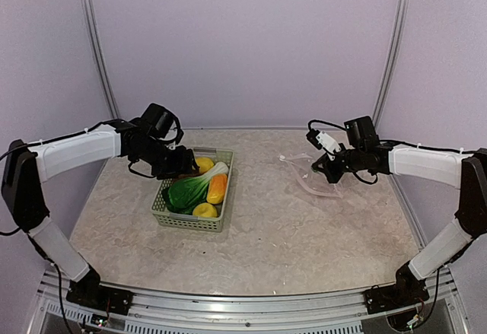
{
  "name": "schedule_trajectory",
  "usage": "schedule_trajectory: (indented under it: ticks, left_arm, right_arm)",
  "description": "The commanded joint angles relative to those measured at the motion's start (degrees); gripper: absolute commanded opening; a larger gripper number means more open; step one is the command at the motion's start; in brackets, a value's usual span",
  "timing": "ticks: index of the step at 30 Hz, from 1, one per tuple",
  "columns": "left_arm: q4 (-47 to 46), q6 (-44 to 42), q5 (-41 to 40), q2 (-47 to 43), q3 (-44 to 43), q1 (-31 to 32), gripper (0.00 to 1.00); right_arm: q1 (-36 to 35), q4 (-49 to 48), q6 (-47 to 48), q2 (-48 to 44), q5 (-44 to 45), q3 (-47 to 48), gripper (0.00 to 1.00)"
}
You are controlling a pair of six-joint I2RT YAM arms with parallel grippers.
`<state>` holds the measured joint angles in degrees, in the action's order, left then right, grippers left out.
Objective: Place the food in the zip-top bag and seal the zipper
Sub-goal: Pick up the fake vegetable from the bin.
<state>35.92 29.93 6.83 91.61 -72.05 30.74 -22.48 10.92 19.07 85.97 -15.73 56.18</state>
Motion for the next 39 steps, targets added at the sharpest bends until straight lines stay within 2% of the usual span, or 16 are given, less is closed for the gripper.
schedule_trajectory:
  ticks: [1,8,16,21,26,34,36,39]
  left_arm:
    - [1.15,-1.65,4.71,5.25,-4.48,1.58,0.68]
    - [1.41,2.05,4.54,14.17,-10.79,2.02,0.63]
    - [0.22,3.06,6.14,21.53,-14.11,2.96,0.61]
    - [0.12,3.54,7.35,24.02,-15.47,3.37,0.62]
    - [1.36,3.95,8.24,26.19,-17.24,3.92,0.68]
    - [1.65,5.20,10.13,28.44,-17.73,3.41,0.65]
    - [1.30,5.23,10.79,28.68,-17.61,3.31,0.63]
    - [0.94,4.97,10.60,27.78,-17.51,3.27,0.54]
  right_arm:
    - [0.83,-0.54,0.46,-2.29,-0.90,-0.99,0.00]
    - [1.79,-0.96,0.09,-3.57,-1.66,-1.74,0.00]
    - [2.52,-1.03,0.24,-3.53,-1.94,-2.11,0.00]
    - [2.81,-0.99,0.24,-3.38,-2.16,-2.13,0.00]
    - [2.79,-0.78,0.50,-3.15,-2.29,-2.08,0.00]
    - [2.83,-0.72,0.55,-3.18,-2.45,-2.05,0.00]
    - [2.86,-0.72,0.53,-3.07,-2.38,-2.05,0.00]
    - [2.88,-0.72,0.40,-2.88,-2.47,-2.04,0.00]
